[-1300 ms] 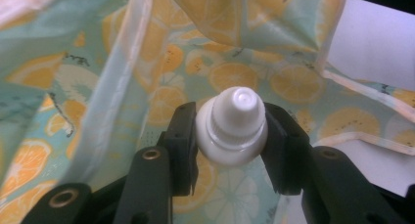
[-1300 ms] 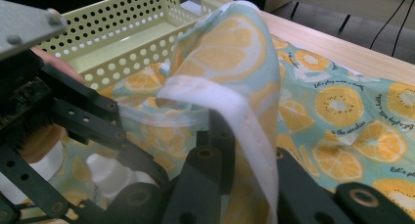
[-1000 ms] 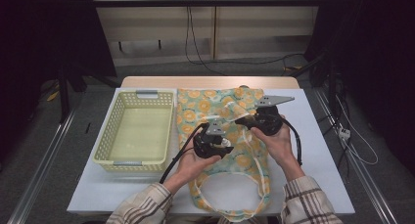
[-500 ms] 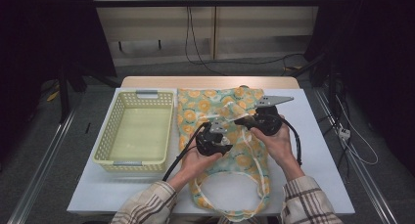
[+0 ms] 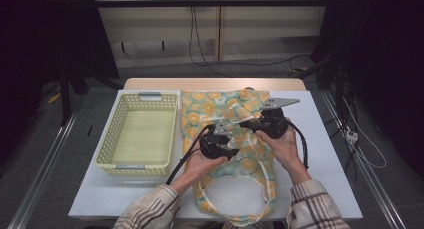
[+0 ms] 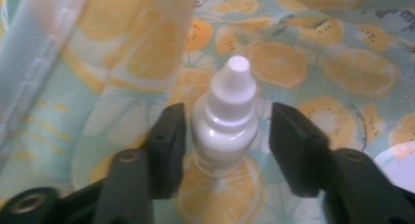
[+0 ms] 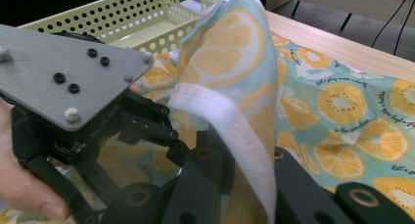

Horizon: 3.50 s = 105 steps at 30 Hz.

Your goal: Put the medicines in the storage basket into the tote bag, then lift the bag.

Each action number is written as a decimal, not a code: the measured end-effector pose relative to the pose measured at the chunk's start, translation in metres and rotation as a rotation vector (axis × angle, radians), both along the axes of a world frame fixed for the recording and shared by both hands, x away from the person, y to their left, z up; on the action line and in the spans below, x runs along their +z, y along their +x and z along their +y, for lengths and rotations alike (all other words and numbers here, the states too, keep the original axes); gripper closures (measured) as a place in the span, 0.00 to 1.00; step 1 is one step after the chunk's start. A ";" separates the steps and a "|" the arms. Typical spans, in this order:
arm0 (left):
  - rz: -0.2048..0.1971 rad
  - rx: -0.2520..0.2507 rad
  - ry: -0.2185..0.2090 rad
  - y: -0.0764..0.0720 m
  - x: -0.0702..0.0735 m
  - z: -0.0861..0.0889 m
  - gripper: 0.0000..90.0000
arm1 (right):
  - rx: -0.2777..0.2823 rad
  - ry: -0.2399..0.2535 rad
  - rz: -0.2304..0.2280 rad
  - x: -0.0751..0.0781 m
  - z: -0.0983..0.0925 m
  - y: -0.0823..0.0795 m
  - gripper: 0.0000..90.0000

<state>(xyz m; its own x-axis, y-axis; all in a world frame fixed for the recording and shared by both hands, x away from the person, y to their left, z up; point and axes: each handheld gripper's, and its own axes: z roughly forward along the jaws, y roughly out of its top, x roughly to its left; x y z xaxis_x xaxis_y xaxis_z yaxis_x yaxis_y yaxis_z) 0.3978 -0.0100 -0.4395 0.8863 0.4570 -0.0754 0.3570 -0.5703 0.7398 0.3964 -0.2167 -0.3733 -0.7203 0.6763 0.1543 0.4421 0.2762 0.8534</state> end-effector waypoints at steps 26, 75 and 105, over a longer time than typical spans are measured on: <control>-0.043 -0.041 0.004 -0.033 0.038 0.021 0.12 | -0.006 0.010 0.001 0.000 -0.004 0.000 1.00; 0.080 -0.086 0.159 -0.046 -0.011 0.043 0.74 | 0.018 -0.007 0.015 -0.008 0.007 0.001 1.00; 0.018 -0.028 -0.198 -0.043 0.038 0.064 1.00 | -0.007 0.022 -0.007 0.002 -0.002 0.006 1.00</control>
<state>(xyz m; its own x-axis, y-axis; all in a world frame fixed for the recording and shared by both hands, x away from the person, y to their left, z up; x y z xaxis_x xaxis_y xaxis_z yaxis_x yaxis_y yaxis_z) 0.3544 0.0541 -0.4019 0.8963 0.4065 -0.1773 0.3571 -0.4245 0.8320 0.4026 -0.2189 -0.3711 -0.7167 0.6777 0.1646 0.4384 0.2542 0.8621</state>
